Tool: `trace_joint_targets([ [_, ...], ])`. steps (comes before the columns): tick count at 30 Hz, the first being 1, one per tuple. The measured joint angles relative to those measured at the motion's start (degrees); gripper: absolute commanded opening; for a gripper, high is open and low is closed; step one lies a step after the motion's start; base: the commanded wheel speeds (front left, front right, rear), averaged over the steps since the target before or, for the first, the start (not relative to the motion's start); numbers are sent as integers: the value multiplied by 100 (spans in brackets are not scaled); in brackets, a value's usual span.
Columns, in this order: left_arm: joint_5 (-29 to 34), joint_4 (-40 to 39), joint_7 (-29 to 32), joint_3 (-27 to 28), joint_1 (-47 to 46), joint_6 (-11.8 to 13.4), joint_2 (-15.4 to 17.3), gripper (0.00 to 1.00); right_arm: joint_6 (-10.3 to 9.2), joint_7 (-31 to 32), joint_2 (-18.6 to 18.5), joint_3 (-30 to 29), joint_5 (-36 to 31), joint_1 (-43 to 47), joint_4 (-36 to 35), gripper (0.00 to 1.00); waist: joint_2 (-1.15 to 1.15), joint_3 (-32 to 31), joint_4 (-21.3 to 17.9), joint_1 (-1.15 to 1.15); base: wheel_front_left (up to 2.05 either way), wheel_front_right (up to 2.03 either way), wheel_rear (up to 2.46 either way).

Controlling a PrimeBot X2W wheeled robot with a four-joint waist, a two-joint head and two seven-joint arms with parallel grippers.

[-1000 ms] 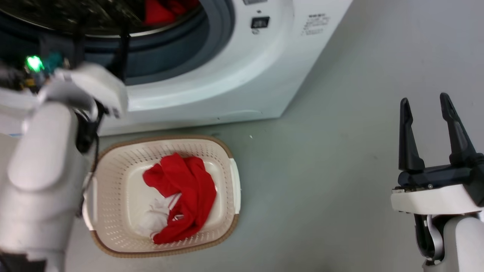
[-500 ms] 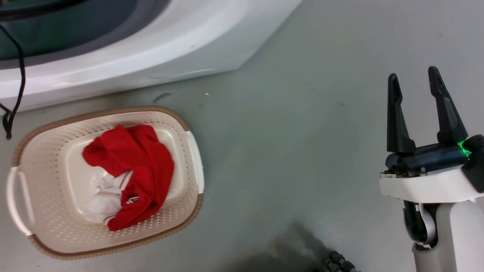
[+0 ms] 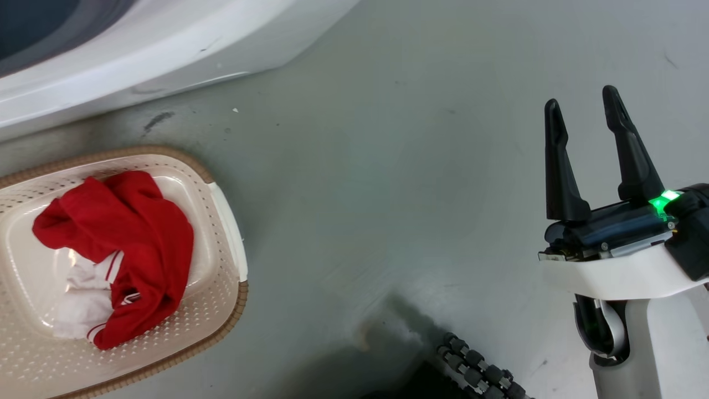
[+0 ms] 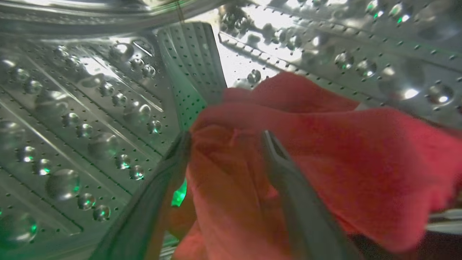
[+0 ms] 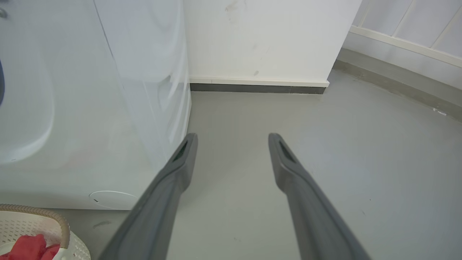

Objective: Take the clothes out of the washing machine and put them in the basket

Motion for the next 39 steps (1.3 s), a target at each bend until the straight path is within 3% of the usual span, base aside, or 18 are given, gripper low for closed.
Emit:
trace_joint_targets([
  [9,135,322,286,-175,-339,92,62,100,0,0,1,87,98,1,-56,100,0,233,-204,0,0,0,0],
  [11,144,357,304,-224,-385,89,54,0,0,-1,1,90,125,1,-57,100,0,260,-214,-1,0,0,0],
  [22,147,426,-171,-275,-479,105,-15,0,0,-1,1,67,85,-2,-47,100,0,268,-128,-1,0,0,0],
  [30,85,524,-958,-264,-427,119,-143,0,0,-1,2,-53,-74,-23,-18,100,0,37,68,-1,0,0,0],
  [39,-130,753,-1969,-263,216,9,-539,0,0,-1,2,-300,-387,1,43,100,0,-529,403,-1,0,0,0],
])
